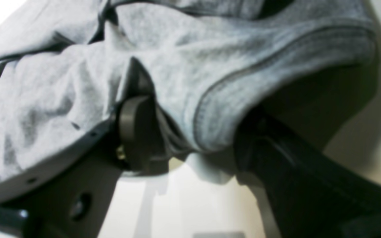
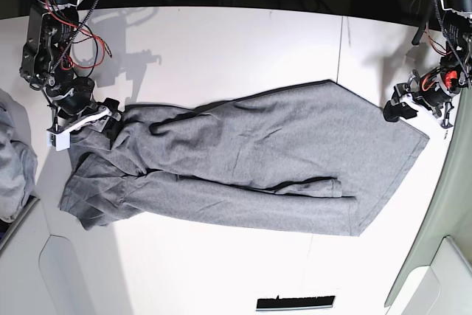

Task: Layout the t-shirt on the table in an organized manner, then fold the t-shirt properly
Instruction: 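Grasp the shirt's two ends with the left and right grippers, then pull the shirt ends apart, stretching it lengthwise along the table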

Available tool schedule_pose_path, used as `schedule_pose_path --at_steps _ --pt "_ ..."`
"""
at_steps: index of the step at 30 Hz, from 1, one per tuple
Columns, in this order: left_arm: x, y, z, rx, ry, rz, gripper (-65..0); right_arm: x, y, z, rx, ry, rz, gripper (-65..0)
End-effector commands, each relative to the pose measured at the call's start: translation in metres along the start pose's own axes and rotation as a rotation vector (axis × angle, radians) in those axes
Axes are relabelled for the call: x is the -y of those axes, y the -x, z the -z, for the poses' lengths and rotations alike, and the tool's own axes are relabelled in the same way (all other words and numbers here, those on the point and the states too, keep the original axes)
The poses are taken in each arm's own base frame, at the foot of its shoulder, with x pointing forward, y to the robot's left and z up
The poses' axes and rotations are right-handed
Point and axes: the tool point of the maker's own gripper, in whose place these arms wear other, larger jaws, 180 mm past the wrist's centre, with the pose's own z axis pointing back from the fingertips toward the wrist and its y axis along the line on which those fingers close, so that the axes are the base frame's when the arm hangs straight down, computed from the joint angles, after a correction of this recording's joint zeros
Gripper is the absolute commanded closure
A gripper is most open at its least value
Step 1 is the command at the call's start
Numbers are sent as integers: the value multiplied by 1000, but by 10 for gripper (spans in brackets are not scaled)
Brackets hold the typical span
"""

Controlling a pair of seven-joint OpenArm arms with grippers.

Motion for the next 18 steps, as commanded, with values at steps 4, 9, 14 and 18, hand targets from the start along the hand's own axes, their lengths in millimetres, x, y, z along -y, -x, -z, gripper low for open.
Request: schedule_pose_path --at_steps 4,9,14,18 --pt "20 -10 7 47 59 -8 -314 -6 -4 3 -15 -13 -26 -279" --pt "41 -7 16 59 119 13 -23 -19 -7 2 -8 -82 -72 0" --pt "52 -36 4 128 201 44 0 -34 -16 -10 -22 -154 -113 0" --pt "57 -58 -24 133 231 119 0 -49 -30 -44 7 -213 -168 0"
